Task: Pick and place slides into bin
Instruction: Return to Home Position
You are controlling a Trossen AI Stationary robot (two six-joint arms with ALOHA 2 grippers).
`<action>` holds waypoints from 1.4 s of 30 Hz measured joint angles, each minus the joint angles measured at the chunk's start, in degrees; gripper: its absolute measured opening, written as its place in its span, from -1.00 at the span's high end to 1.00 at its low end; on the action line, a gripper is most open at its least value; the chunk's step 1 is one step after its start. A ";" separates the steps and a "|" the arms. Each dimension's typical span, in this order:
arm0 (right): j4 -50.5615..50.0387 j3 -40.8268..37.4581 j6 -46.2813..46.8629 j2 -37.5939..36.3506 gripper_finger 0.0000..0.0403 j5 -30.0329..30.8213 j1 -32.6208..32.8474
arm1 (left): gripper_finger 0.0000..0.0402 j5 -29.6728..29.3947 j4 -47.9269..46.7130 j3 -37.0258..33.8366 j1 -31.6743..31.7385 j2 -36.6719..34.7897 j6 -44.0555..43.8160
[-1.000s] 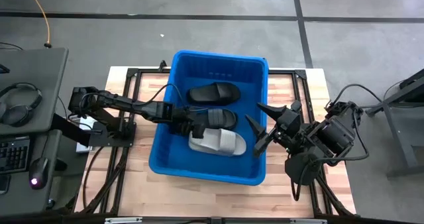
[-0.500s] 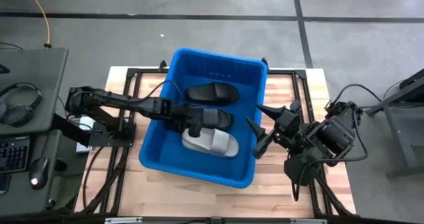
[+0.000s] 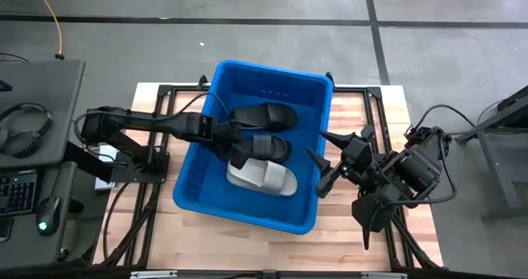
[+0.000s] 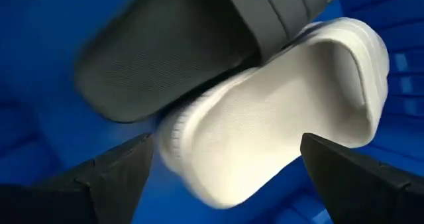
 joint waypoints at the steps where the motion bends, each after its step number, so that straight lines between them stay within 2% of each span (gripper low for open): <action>1: -0.68 0.00 0.95 0.00 -0.10 0.03 0.00 | -0.83 -1.00 -2.06 1.25 0.00 -0.07 1.15; 6: -4.76 0.00 6.24 0.00 -0.10 -0.15 0.00 | -0.83 -4.35 -9.25 8.15 0.00 -0.15 5.29; 11: -5.19 0.00 7.56 0.00 -0.09 0.18 0.07 | -0.83 -8.03 -9.19 14.44 -1.64 -0.18 8.34; 13: -5.19 0.00 7.77 0.00 -0.08 -0.13 -0.07 | -0.83 -8.24 -5.44 15.97 -2.47 -1.08 10.78; 16: -6.55 0.00 7.52 0.00 -0.07 -0.19 -0.07 | -0.83 -7.55 6.52 16.90 -5.51 -3.77 18.75; 19: -6.93 0.00 11.17 0.00 -0.08 0.83 -0.07 | -0.83 -3.27 18.93 16.86 -7.61 -7.16 23.70; 23: -9.42 0.00 18.40 -0.33 -0.07 0.42 -0.53 | -0.83 3.02 31.94 14.15 -9.36 -13.33 31.28; 27: -8.27 0.00 20.53 -0.22 -0.08 -1.15 -1.99 | -0.83 7.26 36.23 8.87 -9.40 -20.05 33.61; 34: -6.34 0.00 21.92 3.37 -0.06 -4.73 -5.68 | -0.83 7.28 42.93 -6.51 -9.40 -33.67 31.53; 38: -4.22 -0.04 19.69 5.63 -0.06 -5.31 -6.24 | -0.83 8.39 47.27 -14.22 -9.97 -41.78 30.14; 42: -6.04 0.00 23.84 5.46 -0.05 -4.43 -5.92 | -0.83 5.24 43.36 -18.50 -11.04 -49.55 30.42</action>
